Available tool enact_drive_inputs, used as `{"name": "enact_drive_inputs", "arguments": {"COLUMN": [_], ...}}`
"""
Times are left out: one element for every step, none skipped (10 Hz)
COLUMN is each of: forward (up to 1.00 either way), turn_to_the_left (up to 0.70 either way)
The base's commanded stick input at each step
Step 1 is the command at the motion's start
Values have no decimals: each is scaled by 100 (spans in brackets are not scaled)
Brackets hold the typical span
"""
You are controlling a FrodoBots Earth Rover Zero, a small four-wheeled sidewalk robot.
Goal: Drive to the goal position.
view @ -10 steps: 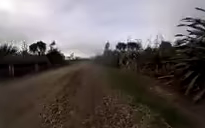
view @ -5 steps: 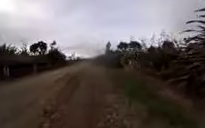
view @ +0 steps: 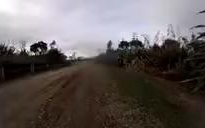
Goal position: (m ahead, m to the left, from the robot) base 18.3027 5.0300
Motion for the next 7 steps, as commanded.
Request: {"name": "enact_drive_inputs", "arguments": {"forward": [85, 85, 85, 85, 85, 85, 85], "turn_to_the_left": [34, 34, 34, 34, 34, 34, 34]}}
